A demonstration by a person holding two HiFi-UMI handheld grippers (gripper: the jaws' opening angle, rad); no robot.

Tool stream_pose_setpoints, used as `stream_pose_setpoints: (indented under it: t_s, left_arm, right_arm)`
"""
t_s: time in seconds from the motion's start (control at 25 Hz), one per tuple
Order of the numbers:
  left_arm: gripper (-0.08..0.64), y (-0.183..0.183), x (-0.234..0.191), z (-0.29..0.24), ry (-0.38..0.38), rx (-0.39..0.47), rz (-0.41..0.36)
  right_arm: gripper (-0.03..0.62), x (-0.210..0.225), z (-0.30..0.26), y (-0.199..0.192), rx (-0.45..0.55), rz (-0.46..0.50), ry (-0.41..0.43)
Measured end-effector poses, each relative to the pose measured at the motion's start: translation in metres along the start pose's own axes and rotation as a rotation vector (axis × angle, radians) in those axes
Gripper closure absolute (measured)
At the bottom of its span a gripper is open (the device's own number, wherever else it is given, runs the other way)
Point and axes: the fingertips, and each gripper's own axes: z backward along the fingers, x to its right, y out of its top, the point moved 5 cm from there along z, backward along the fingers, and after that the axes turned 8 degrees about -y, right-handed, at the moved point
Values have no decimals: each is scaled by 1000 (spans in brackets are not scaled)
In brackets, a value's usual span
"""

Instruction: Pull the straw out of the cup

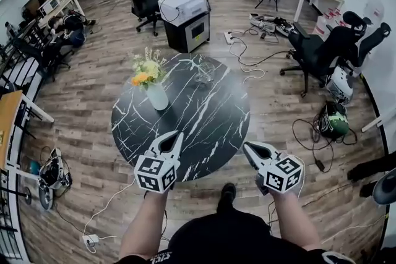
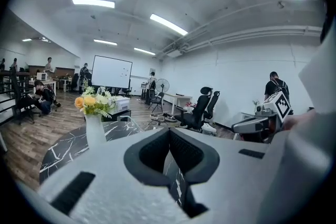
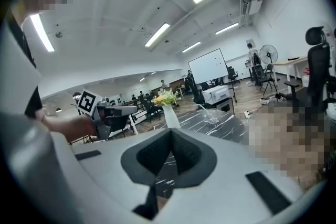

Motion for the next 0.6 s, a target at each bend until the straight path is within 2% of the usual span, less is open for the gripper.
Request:
stream_pose_setpoints:
  t_s: [0.32, 0.6]
  left_arm:
    - [549, 23, -14, -55, 67, -19, 3]
    - [549, 26, -48, -68, 110, -15, 37]
  right_arm:
    - [586, 68, -39, 28, -12, -4, 68]
    - [586, 75, -84, 37, -61, 7, 118]
